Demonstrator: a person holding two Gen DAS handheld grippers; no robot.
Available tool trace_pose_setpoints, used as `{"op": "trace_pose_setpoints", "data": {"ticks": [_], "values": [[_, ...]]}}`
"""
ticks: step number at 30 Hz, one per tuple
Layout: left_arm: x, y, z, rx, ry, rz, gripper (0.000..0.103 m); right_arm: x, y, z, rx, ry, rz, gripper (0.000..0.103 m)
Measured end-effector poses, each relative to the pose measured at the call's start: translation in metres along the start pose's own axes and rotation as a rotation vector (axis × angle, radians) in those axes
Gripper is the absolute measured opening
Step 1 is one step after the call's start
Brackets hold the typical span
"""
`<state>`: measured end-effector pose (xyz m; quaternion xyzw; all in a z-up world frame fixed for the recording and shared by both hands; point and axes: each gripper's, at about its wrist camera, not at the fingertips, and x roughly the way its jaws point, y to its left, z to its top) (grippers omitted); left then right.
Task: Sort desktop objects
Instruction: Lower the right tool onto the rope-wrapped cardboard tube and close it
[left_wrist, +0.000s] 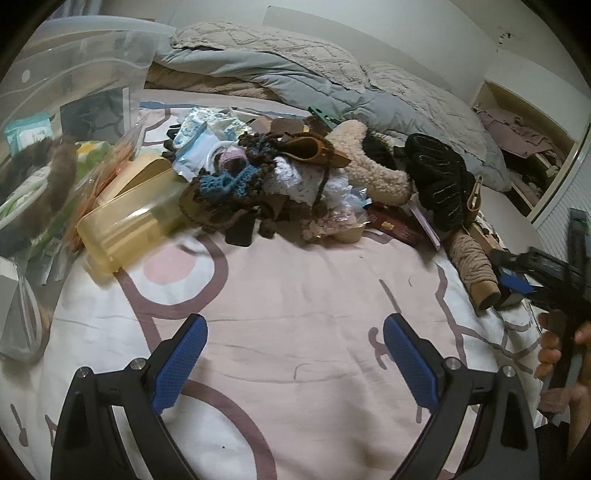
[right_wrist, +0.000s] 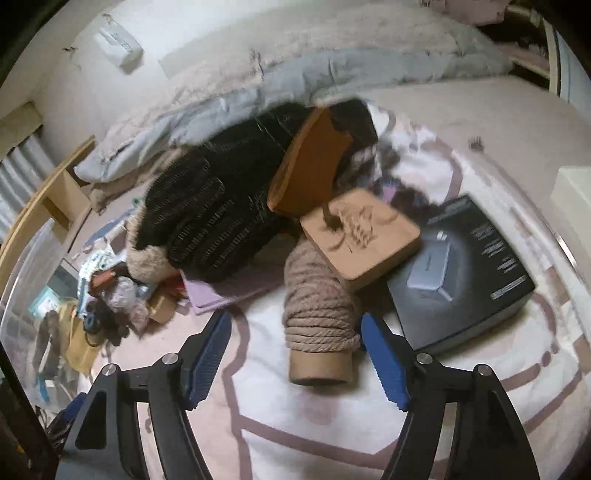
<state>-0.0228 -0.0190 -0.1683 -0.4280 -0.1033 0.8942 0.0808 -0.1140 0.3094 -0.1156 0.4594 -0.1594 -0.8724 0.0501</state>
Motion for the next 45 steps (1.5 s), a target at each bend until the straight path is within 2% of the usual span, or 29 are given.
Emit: {"op": "trace_pose_setpoints", "data": {"ticks": [3,5,7,10,15,20,25,26,27,28,30,34,37,39,40,41,45], "values": [[-0.001,-0.004,0.0,0.006,-0.001,-0.022,0.097,0.019,-0.004,0.003,0.033,0.06,0.01,0.066],[-0.003,-0.007,0.0,0.015,-0.004,-0.043,0.097,0.027,-0.001,0.006,0.012,0.063,-0.035,0.062],[-0.005,-0.01,0.0,0.027,-0.009,-0.062,0.097,0.033,0.001,0.008,-0.006,0.063,-0.084,0.048],[-0.007,-0.013,0.001,0.036,-0.017,-0.072,0.097,0.029,0.0,0.006,-0.013,0.059,-0.085,0.046],[-0.012,-0.018,0.001,0.053,-0.031,-0.085,0.097,0.017,0.014,-0.009,-0.102,0.067,-0.073,0.043],[-0.015,-0.021,0.001,0.063,-0.034,-0.108,0.097,-0.003,0.02,-0.027,-0.081,0.095,0.004,0.042],[-0.014,-0.026,-0.004,0.071,-0.022,-0.131,0.097,-0.001,0.02,-0.03,-0.056,0.108,0.01,0.043],[-0.014,-0.028,-0.005,0.076,-0.02,-0.139,0.097,0.0,0.017,-0.029,-0.034,0.11,0.015,0.045],[-0.014,-0.031,-0.006,0.083,-0.019,-0.151,0.097,0.002,0.014,-0.028,-0.015,0.113,0.022,0.05],[-0.014,-0.033,-0.007,0.088,-0.019,-0.157,0.097,0.003,0.012,-0.026,0.001,0.109,0.029,0.059],[-0.015,-0.039,-0.008,0.105,-0.023,-0.17,0.097,0.006,0.011,-0.023,0.022,0.097,0.037,0.066],[-0.015,-0.047,-0.011,0.131,-0.03,-0.181,0.097,0.014,0.006,-0.008,0.076,0.091,0.053,0.066],[-0.013,-0.05,-0.013,0.143,-0.027,-0.18,0.097,0.028,-0.002,0.001,0.133,0.122,0.054,0.066],[-0.012,-0.051,-0.013,0.148,-0.022,-0.178,0.097,0.041,-0.006,0.003,0.133,0.168,0.031,0.064],[-0.011,-0.052,-0.013,0.149,-0.021,-0.178,0.097,0.046,-0.008,0.003,0.132,0.182,0.029,0.055],[-0.011,-0.052,-0.013,0.149,-0.02,-0.179,0.097,0.049,-0.008,0.002,0.135,0.194,0.062,0.056],[-0.011,-0.053,-0.013,0.147,-0.023,-0.187,0.097,0.041,0.005,-0.001,0.063,0.192,0.028,0.055]]}}
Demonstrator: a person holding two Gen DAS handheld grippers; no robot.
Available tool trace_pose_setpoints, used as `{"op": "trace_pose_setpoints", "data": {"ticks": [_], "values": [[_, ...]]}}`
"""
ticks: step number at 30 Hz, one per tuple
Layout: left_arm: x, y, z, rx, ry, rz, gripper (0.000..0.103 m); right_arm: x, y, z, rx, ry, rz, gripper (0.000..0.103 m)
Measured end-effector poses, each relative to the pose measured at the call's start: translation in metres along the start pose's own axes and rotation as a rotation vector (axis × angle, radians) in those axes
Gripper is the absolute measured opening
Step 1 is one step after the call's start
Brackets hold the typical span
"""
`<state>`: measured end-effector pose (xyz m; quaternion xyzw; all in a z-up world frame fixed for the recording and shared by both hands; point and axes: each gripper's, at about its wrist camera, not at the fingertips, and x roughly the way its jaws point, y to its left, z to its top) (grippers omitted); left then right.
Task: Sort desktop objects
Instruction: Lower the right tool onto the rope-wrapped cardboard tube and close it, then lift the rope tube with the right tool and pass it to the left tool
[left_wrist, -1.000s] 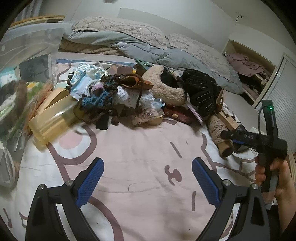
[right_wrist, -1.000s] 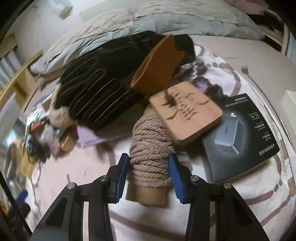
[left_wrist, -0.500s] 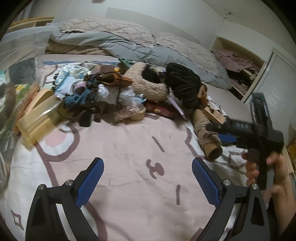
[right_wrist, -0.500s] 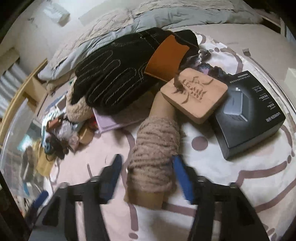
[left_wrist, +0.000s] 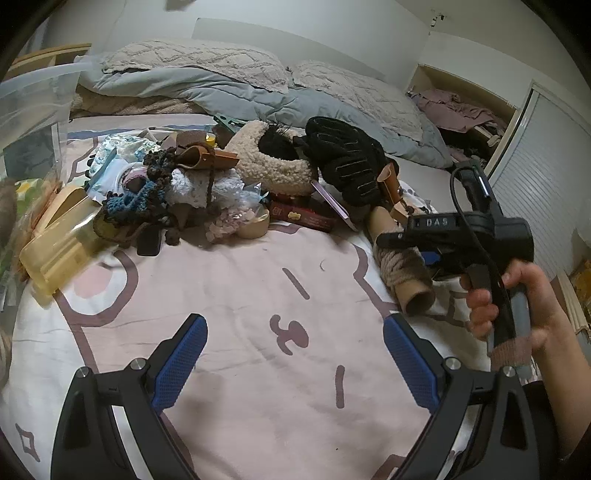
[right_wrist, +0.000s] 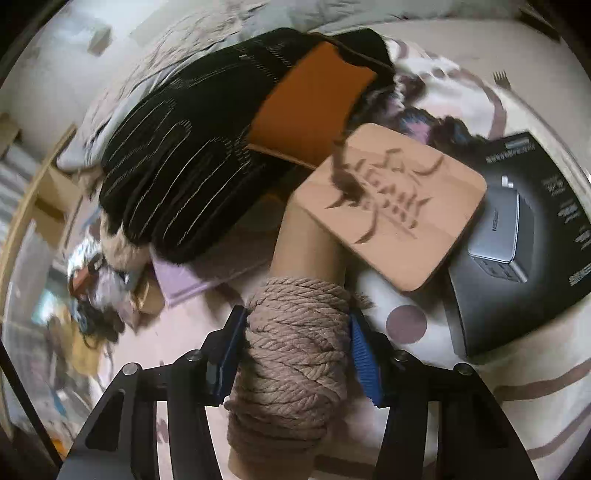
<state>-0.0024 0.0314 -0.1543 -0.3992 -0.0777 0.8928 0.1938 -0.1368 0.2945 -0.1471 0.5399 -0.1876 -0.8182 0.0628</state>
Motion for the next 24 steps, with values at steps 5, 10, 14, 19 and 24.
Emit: {"op": "trace_pose_setpoints", "data": {"ticks": [5,10,14,19,24], "values": [[-0.004,-0.001,0.001,0.004,-0.009,-0.01,0.097,-0.011,0.015,-0.026,-0.025,0.034,0.057,0.055],[-0.01,-0.001,0.002,-0.002,-0.003,-0.019,0.097,-0.014,0.037,-0.054,-0.094,0.102,0.188,0.055],[-0.017,-0.006,-0.001,0.012,0.003,-0.051,0.097,-0.012,0.066,-0.07,-0.17,0.131,0.308,0.055],[-0.012,-0.013,-0.004,0.046,0.019,-0.052,0.097,0.003,0.1,-0.077,-0.24,0.16,0.331,0.055],[-0.001,-0.013,-0.006,0.031,0.04,-0.04,0.097,0.008,0.101,-0.081,-0.225,0.183,0.365,0.067]]}}
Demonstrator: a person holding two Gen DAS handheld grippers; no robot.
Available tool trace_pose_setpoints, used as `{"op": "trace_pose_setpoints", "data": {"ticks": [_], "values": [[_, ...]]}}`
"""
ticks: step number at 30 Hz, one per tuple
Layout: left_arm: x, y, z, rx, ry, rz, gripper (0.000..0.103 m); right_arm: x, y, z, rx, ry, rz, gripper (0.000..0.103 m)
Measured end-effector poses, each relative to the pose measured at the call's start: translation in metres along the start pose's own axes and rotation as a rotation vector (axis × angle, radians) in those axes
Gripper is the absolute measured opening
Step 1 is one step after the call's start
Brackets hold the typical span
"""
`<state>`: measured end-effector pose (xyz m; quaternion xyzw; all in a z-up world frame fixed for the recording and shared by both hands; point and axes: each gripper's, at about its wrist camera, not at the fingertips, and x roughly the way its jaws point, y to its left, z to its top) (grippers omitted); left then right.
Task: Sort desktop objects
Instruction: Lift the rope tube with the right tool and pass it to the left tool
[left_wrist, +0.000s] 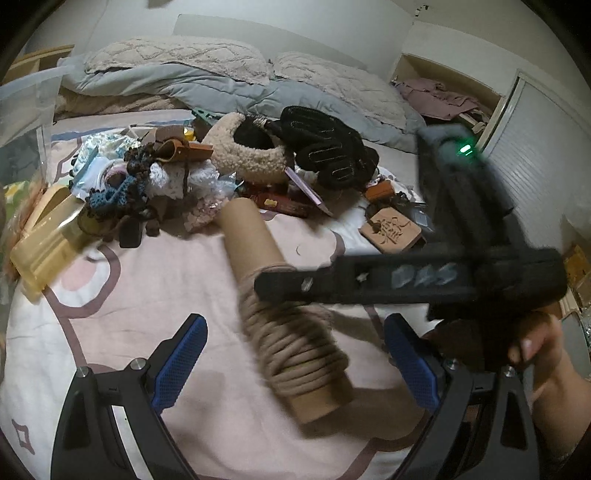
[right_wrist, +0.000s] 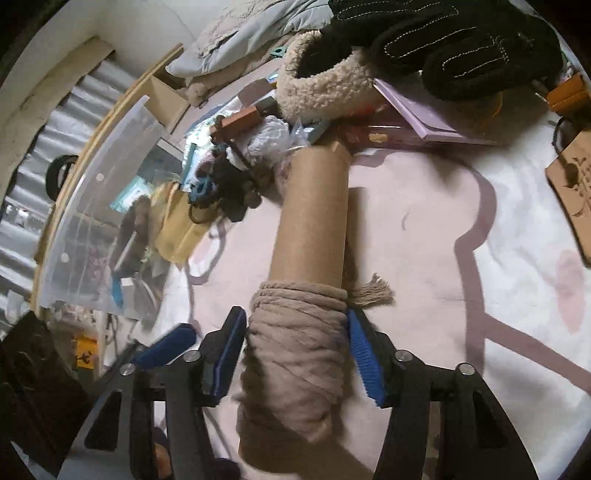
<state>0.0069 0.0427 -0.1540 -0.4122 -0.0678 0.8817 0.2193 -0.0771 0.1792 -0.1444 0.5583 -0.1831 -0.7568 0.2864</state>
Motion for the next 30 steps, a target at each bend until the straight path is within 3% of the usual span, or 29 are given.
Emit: {"op": "trace_pose_setpoints", "data": {"ticks": [1,2,6,11,16,24,27,30], "values": [[0.003,0.0,0.0,-0.007,0.002,0.004,0.097,-0.005,-0.001,0.001,0.003,-0.018,0.003,0.074],[0.004,0.0,-0.001,-0.011,0.002,0.004,0.097,-0.01,-0.001,0.001,-0.001,-0.041,-0.007,0.074],[0.012,0.0,-0.002,-0.028,0.0,0.015,0.097,-0.04,-0.009,0.009,-0.001,-0.159,-0.073,0.074],[0.021,-0.003,-0.006,-0.01,0.026,0.048,0.096,-0.082,-0.051,0.019,0.127,-0.303,-0.16,0.074],[0.028,-0.003,-0.011,0.01,0.055,0.095,0.095,-0.111,-0.087,0.035,0.21,-0.393,-0.243,0.074],[0.037,0.002,-0.016,0.037,0.105,0.174,0.095,-0.109,-0.112,0.053,0.277,-0.404,-0.287,0.074],[0.035,0.005,-0.016,0.033,0.109,0.177,0.095,-0.11,-0.117,0.054,0.272,-0.401,-0.355,0.074],[0.033,0.006,-0.015,0.034,0.104,0.179,0.095,-0.101,-0.125,0.052,0.312,-0.34,-0.298,0.074]]}}
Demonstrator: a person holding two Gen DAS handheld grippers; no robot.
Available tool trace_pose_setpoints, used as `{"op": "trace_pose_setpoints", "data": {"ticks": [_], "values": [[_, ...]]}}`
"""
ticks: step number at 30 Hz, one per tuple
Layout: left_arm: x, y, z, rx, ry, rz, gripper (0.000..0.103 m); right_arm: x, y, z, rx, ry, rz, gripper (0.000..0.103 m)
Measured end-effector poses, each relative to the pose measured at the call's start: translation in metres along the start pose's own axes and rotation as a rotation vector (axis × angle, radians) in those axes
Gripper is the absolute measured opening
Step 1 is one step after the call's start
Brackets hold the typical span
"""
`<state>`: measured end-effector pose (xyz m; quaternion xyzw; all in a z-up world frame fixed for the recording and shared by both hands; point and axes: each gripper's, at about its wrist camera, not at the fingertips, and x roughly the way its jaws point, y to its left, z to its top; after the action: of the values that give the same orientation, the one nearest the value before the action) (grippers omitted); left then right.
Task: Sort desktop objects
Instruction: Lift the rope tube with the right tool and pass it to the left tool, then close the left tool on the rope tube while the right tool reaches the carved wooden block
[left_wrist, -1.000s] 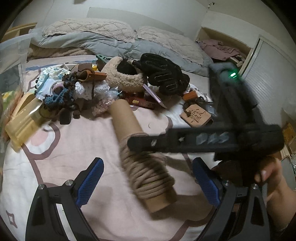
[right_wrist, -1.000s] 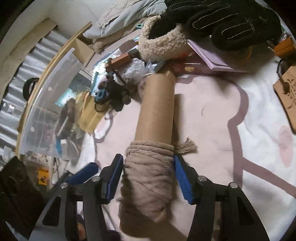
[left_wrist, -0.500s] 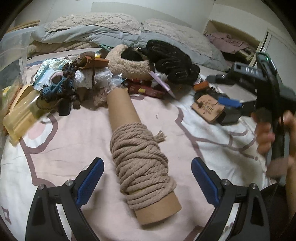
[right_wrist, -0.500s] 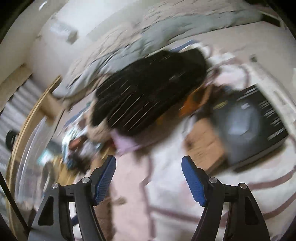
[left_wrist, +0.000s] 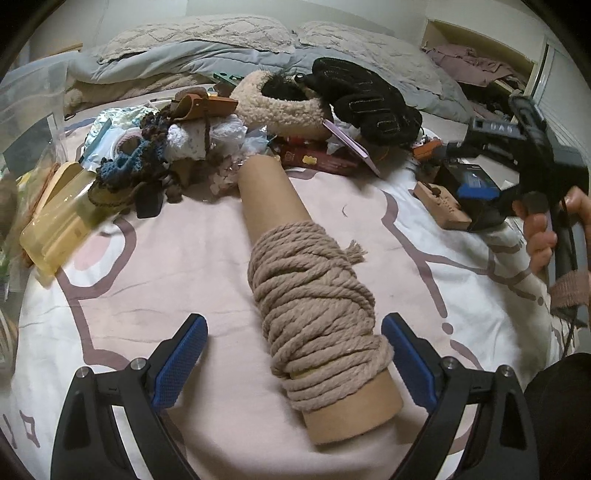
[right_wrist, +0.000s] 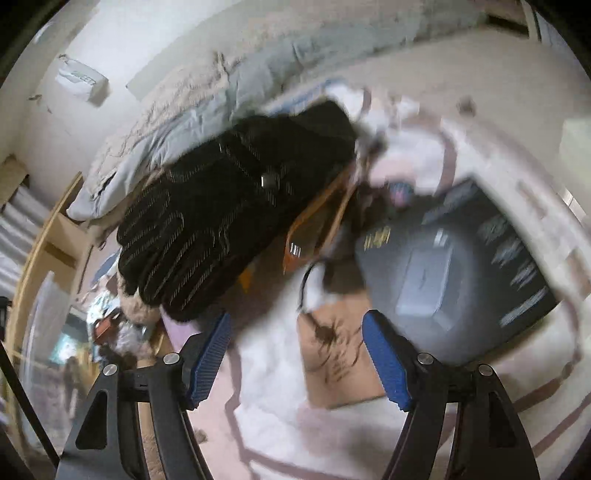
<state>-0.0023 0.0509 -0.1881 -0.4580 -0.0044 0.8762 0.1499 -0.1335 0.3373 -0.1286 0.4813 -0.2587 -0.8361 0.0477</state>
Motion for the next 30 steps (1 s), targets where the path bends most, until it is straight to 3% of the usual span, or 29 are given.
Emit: {"op": "trace_pose_setpoints", "data": {"ticks": [4,9,15,20,23,30], "values": [[0.001,0.0,0.0,0.0,0.007,-0.006,0.095,0.011,0.006,-0.014,-0.006,0.078,-0.025,0.074],[0.003,-0.008,-0.003,0.035,0.016,-0.007,0.095,0.009,0.014,-0.02,-0.082,0.041,-0.186,0.074],[0.01,-0.008,-0.006,0.058,0.055,0.039,0.095,0.002,-0.015,-0.008,0.001,0.023,-0.194,0.074],[0.002,0.0,-0.005,0.063,0.051,0.076,0.097,0.009,-0.021,-0.01,0.05,0.073,-0.076,0.074],[-0.008,0.014,-0.004,0.036,0.037,0.094,0.098,0.017,-0.018,-0.012,0.015,0.092,-0.117,0.074],[-0.016,0.034,0.002,-0.056,0.021,0.015,0.096,0.025,0.004,-0.019,-0.153,0.095,-0.245,0.074]]}}
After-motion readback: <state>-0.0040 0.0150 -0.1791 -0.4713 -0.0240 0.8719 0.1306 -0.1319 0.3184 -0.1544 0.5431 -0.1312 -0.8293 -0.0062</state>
